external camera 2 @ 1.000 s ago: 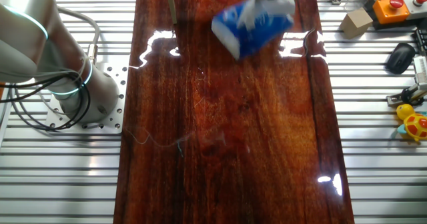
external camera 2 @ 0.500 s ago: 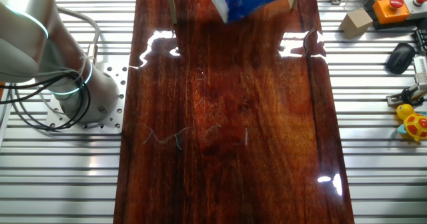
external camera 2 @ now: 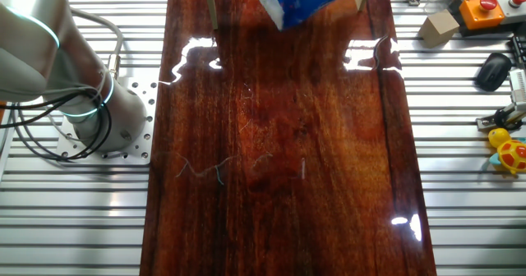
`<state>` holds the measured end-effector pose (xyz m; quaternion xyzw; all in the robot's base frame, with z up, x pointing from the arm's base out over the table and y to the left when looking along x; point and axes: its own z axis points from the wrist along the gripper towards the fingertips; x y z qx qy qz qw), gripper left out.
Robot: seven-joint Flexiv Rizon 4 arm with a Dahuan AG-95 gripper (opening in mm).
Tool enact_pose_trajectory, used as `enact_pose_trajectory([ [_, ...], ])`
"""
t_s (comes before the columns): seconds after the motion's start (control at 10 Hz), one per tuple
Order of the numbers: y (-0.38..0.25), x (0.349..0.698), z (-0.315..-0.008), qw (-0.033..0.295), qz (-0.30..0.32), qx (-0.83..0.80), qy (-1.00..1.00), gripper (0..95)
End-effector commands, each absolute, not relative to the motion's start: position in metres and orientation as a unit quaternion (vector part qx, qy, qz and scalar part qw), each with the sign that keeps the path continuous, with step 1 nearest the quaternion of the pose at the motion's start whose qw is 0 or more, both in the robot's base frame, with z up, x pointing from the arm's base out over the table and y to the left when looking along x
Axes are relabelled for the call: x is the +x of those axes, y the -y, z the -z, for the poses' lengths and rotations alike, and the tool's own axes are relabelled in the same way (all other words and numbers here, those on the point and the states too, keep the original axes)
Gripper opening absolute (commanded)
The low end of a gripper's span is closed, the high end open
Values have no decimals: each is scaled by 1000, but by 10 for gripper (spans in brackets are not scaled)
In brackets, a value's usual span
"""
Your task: Put the object on the shelf
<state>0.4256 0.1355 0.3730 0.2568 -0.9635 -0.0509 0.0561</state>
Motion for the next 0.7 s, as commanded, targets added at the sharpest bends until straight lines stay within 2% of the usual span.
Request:
enact_pose_trajectory([
  [0.1,-184,409,-378,56,34,218,974,0],
  [0.2,-200,402,-378,55,33,201,977,0],
  [0.7,-202,402,-377,46,41,217,974,0],
])
